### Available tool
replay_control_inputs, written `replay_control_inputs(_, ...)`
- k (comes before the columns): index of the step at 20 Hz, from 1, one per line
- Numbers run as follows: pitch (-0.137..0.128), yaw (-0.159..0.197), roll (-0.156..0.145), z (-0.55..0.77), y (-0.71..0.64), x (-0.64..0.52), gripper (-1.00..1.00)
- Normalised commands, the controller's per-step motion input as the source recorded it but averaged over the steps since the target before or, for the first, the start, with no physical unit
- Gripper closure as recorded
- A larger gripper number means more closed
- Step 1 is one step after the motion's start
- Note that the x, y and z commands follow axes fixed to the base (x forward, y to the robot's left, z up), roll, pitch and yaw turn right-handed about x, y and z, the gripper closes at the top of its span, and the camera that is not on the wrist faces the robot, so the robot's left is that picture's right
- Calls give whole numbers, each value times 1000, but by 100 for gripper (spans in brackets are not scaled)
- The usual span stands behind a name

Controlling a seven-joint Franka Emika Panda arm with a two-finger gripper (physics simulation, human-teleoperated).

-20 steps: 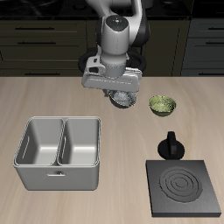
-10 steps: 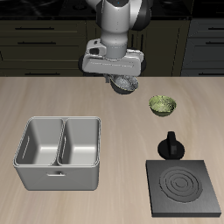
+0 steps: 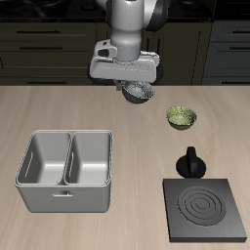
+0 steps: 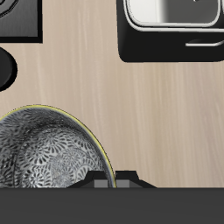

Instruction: Place the black bowl on the flat stove

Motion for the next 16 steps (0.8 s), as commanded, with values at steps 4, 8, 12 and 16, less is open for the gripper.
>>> replay_control_inputs(4, -19, 25, 27, 227, 127, 300, 100)
replay_control_inputs(8, -12, 23, 19, 243, 118, 300, 100)
replay_control_inputs(12, 1, 22, 27, 181, 181, 388, 100)
replay_control_inputs(16, 22, 10, 51, 125, 262, 512, 100)
